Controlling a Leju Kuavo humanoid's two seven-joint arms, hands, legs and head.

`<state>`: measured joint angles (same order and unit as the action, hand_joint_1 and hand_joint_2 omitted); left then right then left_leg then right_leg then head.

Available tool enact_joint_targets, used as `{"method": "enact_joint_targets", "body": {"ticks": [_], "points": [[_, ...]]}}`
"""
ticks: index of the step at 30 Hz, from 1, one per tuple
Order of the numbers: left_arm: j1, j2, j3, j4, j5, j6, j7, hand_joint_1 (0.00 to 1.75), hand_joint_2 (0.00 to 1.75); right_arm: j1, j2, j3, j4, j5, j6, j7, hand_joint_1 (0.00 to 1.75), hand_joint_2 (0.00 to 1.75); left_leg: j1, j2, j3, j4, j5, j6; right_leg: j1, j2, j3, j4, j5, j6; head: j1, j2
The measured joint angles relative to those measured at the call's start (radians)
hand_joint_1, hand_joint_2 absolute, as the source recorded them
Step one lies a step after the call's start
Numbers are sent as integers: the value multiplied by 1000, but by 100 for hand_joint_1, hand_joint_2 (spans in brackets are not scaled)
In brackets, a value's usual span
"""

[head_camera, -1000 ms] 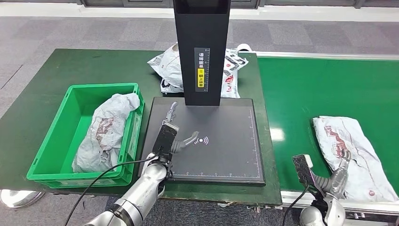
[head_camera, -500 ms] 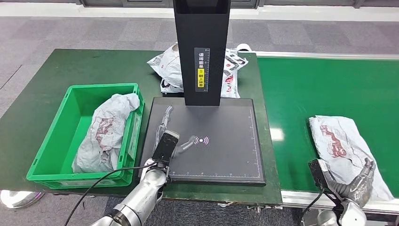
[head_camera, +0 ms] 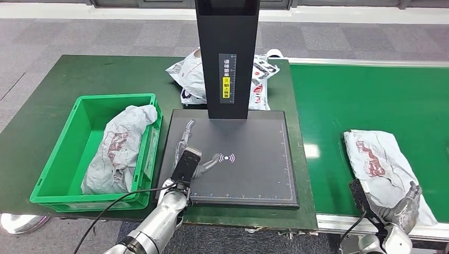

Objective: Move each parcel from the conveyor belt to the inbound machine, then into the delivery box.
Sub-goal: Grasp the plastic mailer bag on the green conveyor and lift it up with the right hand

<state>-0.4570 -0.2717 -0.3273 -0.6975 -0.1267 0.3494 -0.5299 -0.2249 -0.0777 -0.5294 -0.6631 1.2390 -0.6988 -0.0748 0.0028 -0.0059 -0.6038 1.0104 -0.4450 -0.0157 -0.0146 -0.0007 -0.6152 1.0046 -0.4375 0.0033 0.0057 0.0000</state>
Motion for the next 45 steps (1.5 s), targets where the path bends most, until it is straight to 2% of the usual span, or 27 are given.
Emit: {"method": "enact_joint_targets", "body": {"ticks": [10, 16, 20, 24, 28, 33, 38, 42, 43, 45], "points": [[1, 0, 0, -1, 0, 0, 0, 0, 175, -3, -1, -2, 15, 2, 0, 3, 0, 175, 0, 0, 0, 0, 0, 0, 0, 0, 0, 0, 0, 0, 0, 0], [0, 4, 0, -5, -4, -8, 4, 0, 175, -33, -17, -2, 89, 24, 1, 81, 0, 175, 0, 0, 0, 0, 0, 0, 0, 0, 0, 0, 0, 0, 0, 0], [-1, 13, 0, -12, -17, -11, 22, 0, 175, -79, -23, -1, 165, 28, 50, 113, 175, 175, 0, 0, 0, 0, 0, 0, 0, 0, 0, 0, 0, 0, 0, 0], [-4, 22, 0, -17, -23, -22, 33, 0, 175, -130, -23, 2, 226, -3, 199, 102, 175, 175, 0, 1, 1, 0, 1, 1, 0, 1, 1, 0, 0, 0, 0, 0], [-5, 39, 10, -17, -9, -34, 51, 0, 175, -171, -22, 24, 249, -13, 244, 62, 175, 175, 0, 5, 3, 0, 1, 1, 1, 5, 2, 0, 1, 0, 0, 0], [-4, 49, 23, -18, -15, -33, 52, 0, 175, -198, -13, 53, 256, -41, 235, 40, 175, 175, 0, 6, 4, 0, 1, 1, 1, 5, 2, 0, 3, 1, 0, 0], [0, 49, 36, -31, -35, -21, 61, 0, 175, -209, -3, 83, 256, -146, 180, -70, 175, 175, 0, 6, 3, 0, 2, 1, 0, 5, 2, 0, 3, 1, 0, 0], [2, 49, 42, -39, -38, -20, 62, 0, 175, -219, 1, 97, 255, -177, 170, -97, 175, 175, 0, 4, 2, 0, 2, 2, 0, 3, 2, 0, 3, 1, 0, 0], [3, 49, 45, -41, -40, -19, 62, 0, 175, -220, 3, 98, 252, -200, 161, -122, 175, 175, 0, 3, 2, 0, 2, 2, 0, 3, 2, 0, 3, 1, 0, 0], [5, 49, 52, -45, -49, -10, 59, 0, 175, -217, 11, 100, 227, -316, 133, -226, 175, 175, 0, 2, 2, 0, 2, 2, 0, 3, 2, 0, 3, 1, 0, 0]]}}
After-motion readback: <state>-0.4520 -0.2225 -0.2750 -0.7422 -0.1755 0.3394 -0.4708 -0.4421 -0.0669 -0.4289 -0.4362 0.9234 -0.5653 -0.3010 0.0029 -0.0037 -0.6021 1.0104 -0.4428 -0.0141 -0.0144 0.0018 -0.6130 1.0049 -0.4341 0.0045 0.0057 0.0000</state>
